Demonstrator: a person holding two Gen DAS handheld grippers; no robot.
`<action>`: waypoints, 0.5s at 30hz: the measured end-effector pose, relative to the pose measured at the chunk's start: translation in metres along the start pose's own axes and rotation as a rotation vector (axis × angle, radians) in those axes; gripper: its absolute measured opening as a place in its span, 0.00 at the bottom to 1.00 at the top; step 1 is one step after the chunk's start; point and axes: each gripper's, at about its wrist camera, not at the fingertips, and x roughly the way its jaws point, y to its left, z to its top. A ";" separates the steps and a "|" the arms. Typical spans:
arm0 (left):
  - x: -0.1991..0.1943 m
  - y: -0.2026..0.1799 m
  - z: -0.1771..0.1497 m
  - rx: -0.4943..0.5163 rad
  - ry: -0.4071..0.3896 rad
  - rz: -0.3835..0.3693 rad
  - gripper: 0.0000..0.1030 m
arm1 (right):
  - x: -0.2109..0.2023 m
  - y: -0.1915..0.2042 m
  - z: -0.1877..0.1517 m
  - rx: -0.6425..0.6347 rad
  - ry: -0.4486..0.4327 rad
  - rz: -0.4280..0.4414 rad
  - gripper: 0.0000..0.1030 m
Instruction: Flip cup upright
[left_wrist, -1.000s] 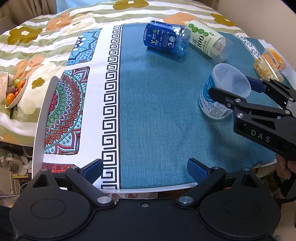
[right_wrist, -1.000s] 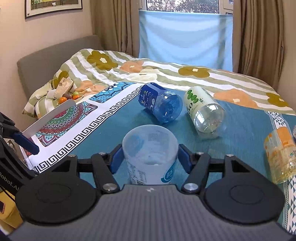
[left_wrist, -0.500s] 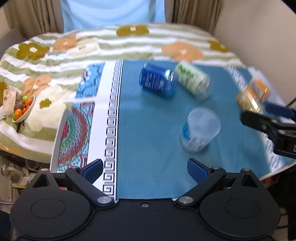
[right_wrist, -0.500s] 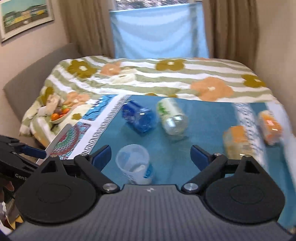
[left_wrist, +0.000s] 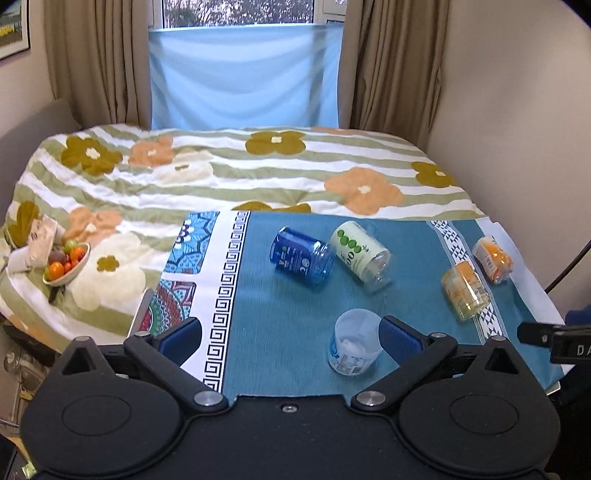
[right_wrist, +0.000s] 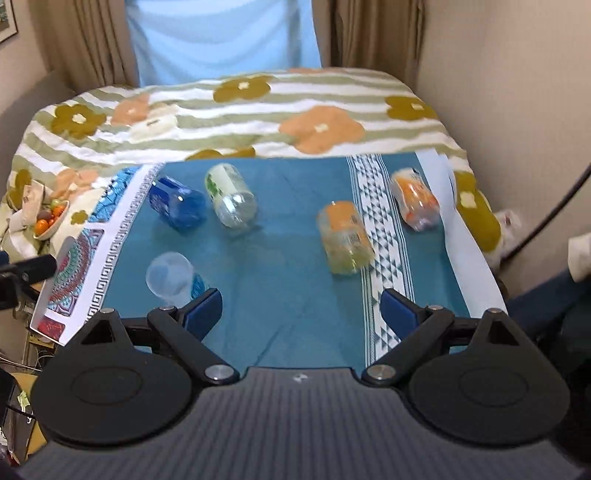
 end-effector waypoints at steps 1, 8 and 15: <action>-0.001 -0.003 0.000 0.007 -0.006 0.004 1.00 | 0.000 -0.001 -0.002 0.004 0.005 -0.001 1.00; -0.005 -0.011 -0.006 0.039 -0.023 0.019 1.00 | -0.002 -0.007 -0.006 0.019 0.001 -0.008 1.00; -0.004 -0.011 -0.006 0.050 -0.019 0.025 1.00 | -0.002 -0.004 -0.004 0.019 -0.003 -0.020 1.00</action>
